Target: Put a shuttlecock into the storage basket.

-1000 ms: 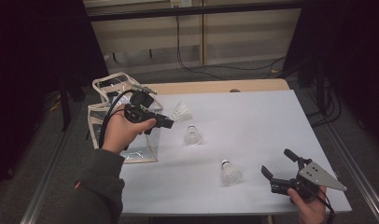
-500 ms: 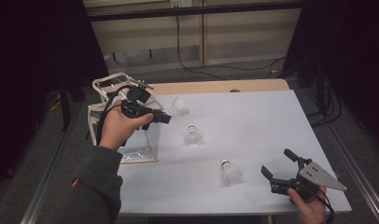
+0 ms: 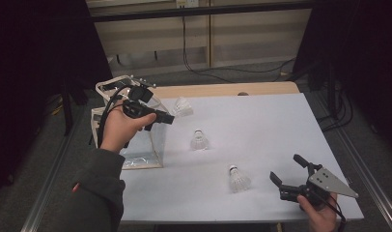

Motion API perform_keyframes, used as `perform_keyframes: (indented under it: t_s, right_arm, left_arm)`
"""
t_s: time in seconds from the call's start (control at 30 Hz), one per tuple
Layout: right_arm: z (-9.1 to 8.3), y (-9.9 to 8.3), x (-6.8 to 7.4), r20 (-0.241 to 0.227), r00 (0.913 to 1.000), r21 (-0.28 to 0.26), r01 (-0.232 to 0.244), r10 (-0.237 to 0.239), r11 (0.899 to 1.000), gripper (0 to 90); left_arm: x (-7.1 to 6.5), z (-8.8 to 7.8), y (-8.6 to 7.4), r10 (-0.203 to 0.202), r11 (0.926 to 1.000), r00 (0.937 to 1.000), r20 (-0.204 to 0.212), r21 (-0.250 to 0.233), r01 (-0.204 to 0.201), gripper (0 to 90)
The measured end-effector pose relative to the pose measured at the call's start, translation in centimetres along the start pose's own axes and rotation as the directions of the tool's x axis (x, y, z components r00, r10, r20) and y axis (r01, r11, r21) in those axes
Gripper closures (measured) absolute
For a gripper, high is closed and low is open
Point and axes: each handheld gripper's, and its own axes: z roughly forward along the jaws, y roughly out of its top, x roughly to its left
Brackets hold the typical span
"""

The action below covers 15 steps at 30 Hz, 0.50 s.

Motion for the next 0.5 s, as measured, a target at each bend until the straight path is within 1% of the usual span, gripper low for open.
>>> perform_keyframes:
  t_s: [0.03,0.1,0.2,0.23,0.27,0.3,0.37,0.43,0.5]
  right_arm:
    - [-0.01,0.00,0.00,0.000,1.0000,0.000,-0.001,0.001,1.000,1.9]
    - [-0.03,0.01,-0.01,0.000,1.0000,0.001,-0.001,0.001,1.000,1.9]
    - [-0.02,0.00,-0.02,-0.001,1.0000,0.000,-0.001,0.001,1.000,2.0]
    - [-0.03,0.01,-0.02,-0.001,1.0000,0.001,-0.001,0.001,1.000,1.9]
    - [-0.03,0.01,-0.01,-0.003,1.0000,0.000,-0.001,0.001,1.000,1.9]
    - [-0.02,0.02,0.00,-0.001,1.0000,-0.002,0.000,0.000,1.000,1.9]
    - [-0.02,0.01,-0.01,-0.002,1.0000,-0.002,-0.001,0.001,1.000,1.9]
    - [-0.03,0.00,-0.03,-0.001,1.0000,-0.001,-0.001,0.001,1.000,1.9]
    - [-0.04,0.00,-0.05,-0.001,1.0000,-0.002,-0.001,0.001,1.000,2.0]
  left_arm:
    - [0.09,-0.06,0.03,0.005,1.0000,1.0000,-0.005,0.006,-0.005,64.5]
    - [0.15,-0.07,0.06,-0.002,1.0000,1.0000,-0.006,0.001,0.002,64.5]
    - [0.24,-0.15,0.20,0.002,1.0000,0.9999,-0.011,0.004,-0.002,64.5]
    - [0.21,-0.14,0.24,-0.008,1.0000,0.9999,-0.013,-0.002,0.008,64.6]
    - [0.25,-0.18,0.31,-0.009,1.0000,0.9999,-0.013,-0.002,0.009,64.5]
    - [0.31,-0.26,0.39,-0.003,1.0000,0.9998,-0.019,0.001,0.003,64.5]
    - [0.33,-0.35,0.52,-0.009,1.0000,0.9997,-0.021,-0.002,0.009,64.6]
    - [0.42,-0.49,0.64,-0.001,1.0000,0.9998,-0.021,0.003,0.001,64.5]
    - [0.38,-0.49,0.71,-0.014,0.9999,0.9995,-0.029,-0.006,0.014,64.6]
